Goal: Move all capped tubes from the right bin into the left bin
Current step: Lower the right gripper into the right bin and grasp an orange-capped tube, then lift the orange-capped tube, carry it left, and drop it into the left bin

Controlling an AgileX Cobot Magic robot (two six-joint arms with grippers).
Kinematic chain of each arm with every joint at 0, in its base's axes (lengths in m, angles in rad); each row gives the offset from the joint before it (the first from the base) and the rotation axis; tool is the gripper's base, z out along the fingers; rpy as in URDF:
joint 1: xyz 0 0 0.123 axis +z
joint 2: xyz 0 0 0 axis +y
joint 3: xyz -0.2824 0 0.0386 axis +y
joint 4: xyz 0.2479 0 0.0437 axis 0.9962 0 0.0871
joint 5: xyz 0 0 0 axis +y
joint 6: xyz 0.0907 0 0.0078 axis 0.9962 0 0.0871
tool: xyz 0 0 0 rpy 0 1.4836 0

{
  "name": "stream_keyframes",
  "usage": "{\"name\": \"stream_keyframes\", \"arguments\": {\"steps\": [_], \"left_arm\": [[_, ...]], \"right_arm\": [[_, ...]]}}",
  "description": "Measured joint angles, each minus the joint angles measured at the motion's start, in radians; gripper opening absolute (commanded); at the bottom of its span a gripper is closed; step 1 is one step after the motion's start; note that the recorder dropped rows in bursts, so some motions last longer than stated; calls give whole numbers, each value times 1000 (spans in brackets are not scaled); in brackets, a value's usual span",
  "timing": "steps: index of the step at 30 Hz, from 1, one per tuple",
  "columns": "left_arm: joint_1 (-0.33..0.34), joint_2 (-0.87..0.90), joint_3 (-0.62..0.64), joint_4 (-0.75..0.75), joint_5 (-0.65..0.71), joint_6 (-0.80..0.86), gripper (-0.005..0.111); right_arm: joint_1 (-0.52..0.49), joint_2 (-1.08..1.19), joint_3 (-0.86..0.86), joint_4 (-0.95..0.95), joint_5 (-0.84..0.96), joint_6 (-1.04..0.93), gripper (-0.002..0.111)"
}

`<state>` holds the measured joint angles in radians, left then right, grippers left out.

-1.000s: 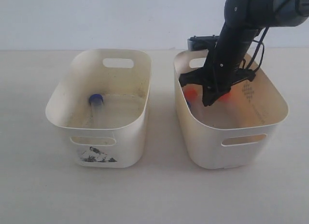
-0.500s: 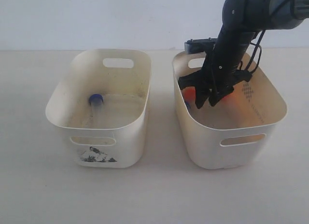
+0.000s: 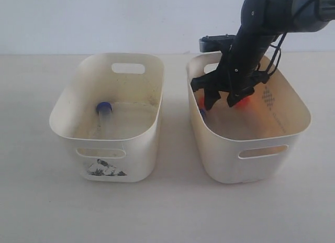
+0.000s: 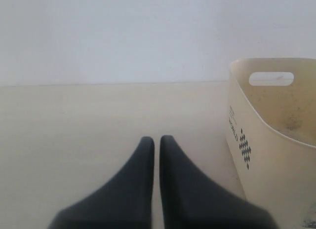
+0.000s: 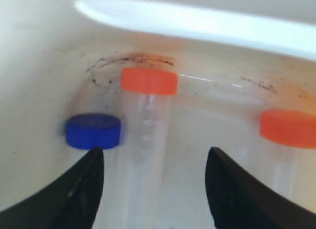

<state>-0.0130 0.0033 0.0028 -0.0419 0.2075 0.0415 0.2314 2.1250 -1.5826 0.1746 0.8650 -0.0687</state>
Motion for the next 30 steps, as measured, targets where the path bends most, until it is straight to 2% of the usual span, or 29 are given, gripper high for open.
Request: {"name": "stream_keyframes", "arguments": {"steps": [4,5,11,19,27,30], "left_arm": [[0,0,0,0,0,0,4],[0,0,0,0,0,0,4],[0,0,0,0,0,0,4],[0,0,0,0,0,0,4],[0,0,0,0,0,0,4],[0,0,0,0,0,0,4]], "right_arm": [[-1,47,-5,-3,-47,0,56],[-1,59,-10,-3,-57,0,51],[-1,90,-12,-3,-56,15,2],[-1,39,-4,8,30,24,0],[-1,-251,-1,23,61,23,0],[-1,-359,-1,152,70,-62,0]]}}
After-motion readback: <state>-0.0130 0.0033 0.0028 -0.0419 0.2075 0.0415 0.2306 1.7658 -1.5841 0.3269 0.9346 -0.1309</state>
